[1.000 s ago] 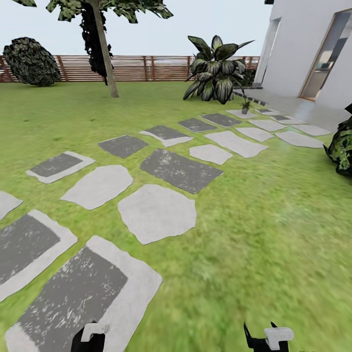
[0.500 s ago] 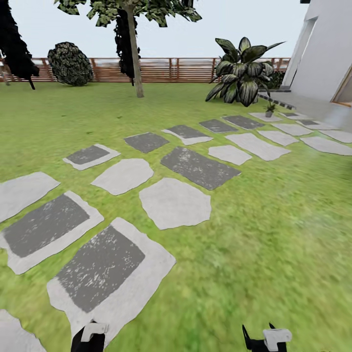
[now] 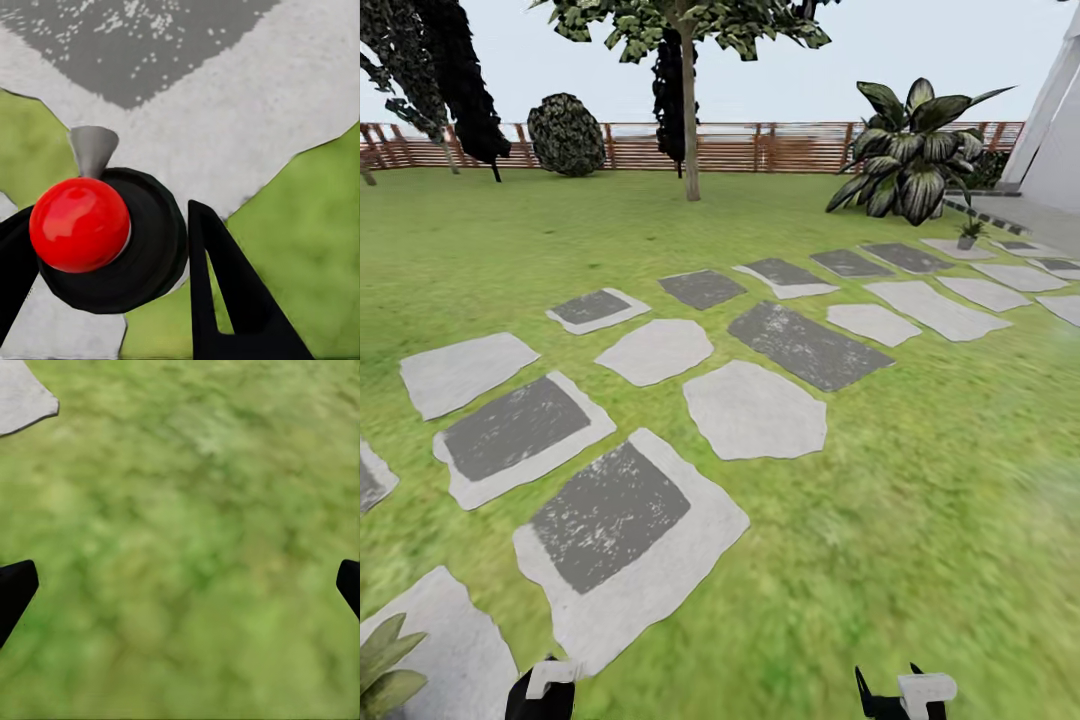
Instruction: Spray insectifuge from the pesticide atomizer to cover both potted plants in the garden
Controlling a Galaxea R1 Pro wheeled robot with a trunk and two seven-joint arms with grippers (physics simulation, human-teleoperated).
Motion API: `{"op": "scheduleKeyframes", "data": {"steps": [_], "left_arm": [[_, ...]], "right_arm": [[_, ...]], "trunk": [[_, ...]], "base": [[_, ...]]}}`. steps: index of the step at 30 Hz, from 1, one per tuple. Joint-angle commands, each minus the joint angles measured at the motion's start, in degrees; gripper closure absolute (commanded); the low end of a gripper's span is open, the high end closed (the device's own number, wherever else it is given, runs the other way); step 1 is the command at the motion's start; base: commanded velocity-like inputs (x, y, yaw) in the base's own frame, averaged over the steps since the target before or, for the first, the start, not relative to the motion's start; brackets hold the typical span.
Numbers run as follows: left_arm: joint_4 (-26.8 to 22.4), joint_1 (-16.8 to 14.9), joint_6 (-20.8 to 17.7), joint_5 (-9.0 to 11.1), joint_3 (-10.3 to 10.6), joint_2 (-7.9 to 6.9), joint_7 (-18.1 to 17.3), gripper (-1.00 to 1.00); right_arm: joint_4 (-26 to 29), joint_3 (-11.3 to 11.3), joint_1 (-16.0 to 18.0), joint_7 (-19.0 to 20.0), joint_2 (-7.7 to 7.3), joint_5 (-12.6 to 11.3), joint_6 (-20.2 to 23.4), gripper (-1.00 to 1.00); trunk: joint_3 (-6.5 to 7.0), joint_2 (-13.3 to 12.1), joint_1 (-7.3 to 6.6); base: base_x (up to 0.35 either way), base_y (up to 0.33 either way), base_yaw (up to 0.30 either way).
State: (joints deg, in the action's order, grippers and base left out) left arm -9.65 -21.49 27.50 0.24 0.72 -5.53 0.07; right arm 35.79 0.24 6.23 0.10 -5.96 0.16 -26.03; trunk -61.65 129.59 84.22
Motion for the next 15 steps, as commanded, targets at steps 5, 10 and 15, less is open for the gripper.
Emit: {"op": "scheduleKeyframes", "data": {"steps": [5,10,15], "left_arm": [[0.07,-0.04,0.19,0.03,0.07,0.00,0.01,1.00],[0.07,-0.02,0.19,0.03,0.07,0.00,0.01,1.00],[0.07,-0.03,0.19,0.03,0.07,0.00,0.01,1.00]], "right_arm": [[-0.02,0.01,0.01,0.03,-0.02,0.01,-0.16,-1.00],[-0.02,0.02,0.01,0.01,-0.04,0.01,-0.16,-1.00],[-0.02,0.00,0.01,0.00,-0.03,0.01,-0.16,-1.00]], "trunk": [[0.11,0.02,-0.01],[0.26,0.02,-0.01],[0.41,0.02,-0.01]], "base": [[-0.001,0.000,0.267],[0.000,0.000,0.267],[0.000,0.000,0.267]]}}
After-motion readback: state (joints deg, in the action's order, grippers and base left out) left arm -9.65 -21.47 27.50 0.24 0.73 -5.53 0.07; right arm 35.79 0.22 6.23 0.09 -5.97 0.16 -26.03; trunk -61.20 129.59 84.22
